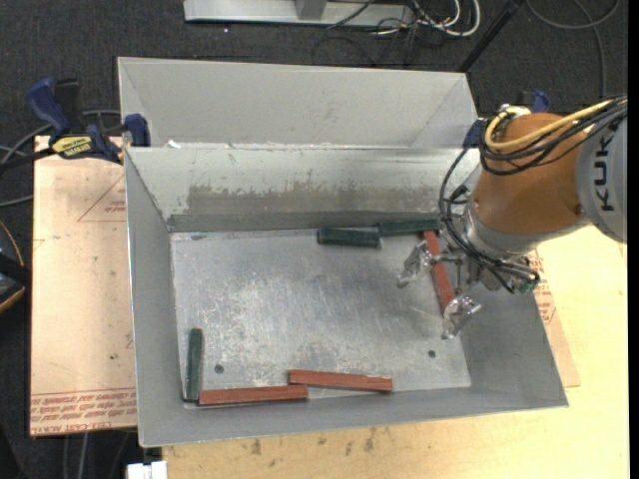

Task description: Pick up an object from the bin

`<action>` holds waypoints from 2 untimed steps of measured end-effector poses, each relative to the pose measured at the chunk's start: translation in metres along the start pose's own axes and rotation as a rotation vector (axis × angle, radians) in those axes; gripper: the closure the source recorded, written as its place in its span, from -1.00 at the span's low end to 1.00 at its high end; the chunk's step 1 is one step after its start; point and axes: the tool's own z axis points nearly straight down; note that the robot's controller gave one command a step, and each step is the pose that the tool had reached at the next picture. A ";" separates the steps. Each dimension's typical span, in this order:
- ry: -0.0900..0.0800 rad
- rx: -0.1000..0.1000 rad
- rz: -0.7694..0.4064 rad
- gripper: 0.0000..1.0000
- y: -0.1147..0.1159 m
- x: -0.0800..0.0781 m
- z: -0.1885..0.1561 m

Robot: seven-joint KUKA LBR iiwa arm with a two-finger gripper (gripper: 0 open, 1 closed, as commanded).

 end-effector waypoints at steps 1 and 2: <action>-0.014 0.007 -0.116 -1.00 -0.005 -0.021 0.012; -0.007 0.002 0.130 -1.00 -0.021 -0.013 0.000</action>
Offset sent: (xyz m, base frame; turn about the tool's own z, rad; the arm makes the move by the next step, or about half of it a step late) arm 0.0296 -0.0633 0.0773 -0.5067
